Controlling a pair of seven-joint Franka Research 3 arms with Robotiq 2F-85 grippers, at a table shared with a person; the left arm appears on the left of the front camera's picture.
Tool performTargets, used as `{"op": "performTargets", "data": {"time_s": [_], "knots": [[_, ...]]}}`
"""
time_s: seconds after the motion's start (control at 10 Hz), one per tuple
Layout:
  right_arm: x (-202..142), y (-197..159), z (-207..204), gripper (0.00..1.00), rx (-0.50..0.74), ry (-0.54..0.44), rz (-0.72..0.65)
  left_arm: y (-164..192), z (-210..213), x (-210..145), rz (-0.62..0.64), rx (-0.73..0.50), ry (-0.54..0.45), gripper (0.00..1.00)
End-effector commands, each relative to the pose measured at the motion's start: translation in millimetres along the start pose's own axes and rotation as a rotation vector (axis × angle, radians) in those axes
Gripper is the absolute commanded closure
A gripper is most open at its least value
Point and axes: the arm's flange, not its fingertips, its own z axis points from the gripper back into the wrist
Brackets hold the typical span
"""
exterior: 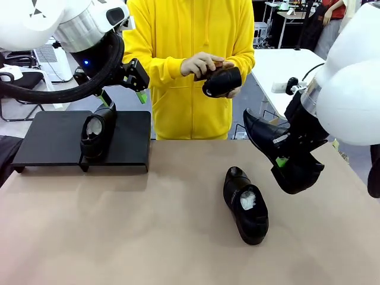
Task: Organize the shoes by placing them on the stand.
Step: Pick up one Shoe and place it in the middle of the table.
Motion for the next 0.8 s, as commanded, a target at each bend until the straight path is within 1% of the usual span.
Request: {"op": "performTargets", "data": {"time_s": [0.0,0.1,0.2,0.3,0.4,0.5,0.6,0.7], "knots": [[3,39,-7,1.00,0.086,-0.045,0.047,0,0,0,0.000,0.000,0.000,0.00],[6,136,-32,1.00,0.174,-0.021,0.198,48,26,-18,0.162,0.055,-0.082,0.00],[7,142,-34,1.00,0.193,-0.016,0.206,51,29,-20,0.173,0.058,-0.092,0.00],[9,162,-43,1.00,0.243,-0.004,0.226,57,36,-24,0.199,0.067,-0.116,0.00],[7,184,-55,1.00,0.307,0.055,0.268,63,43,-28,0.228,0.073,-0.144,0.00],[7,199,-67,1.00,0.341,0.120,0.307,65,47,-30,0.252,0.087,-0.162,0.00],[11,205,-78,1.00,0.346,0.118,0.301,66,46,-15,0.199,0.054,-0.101,0.00],[20,207,-98,1.00,0.375,0.129,0.270,66,46,-15,0.199,0.054,-0.101,0.00]]}}
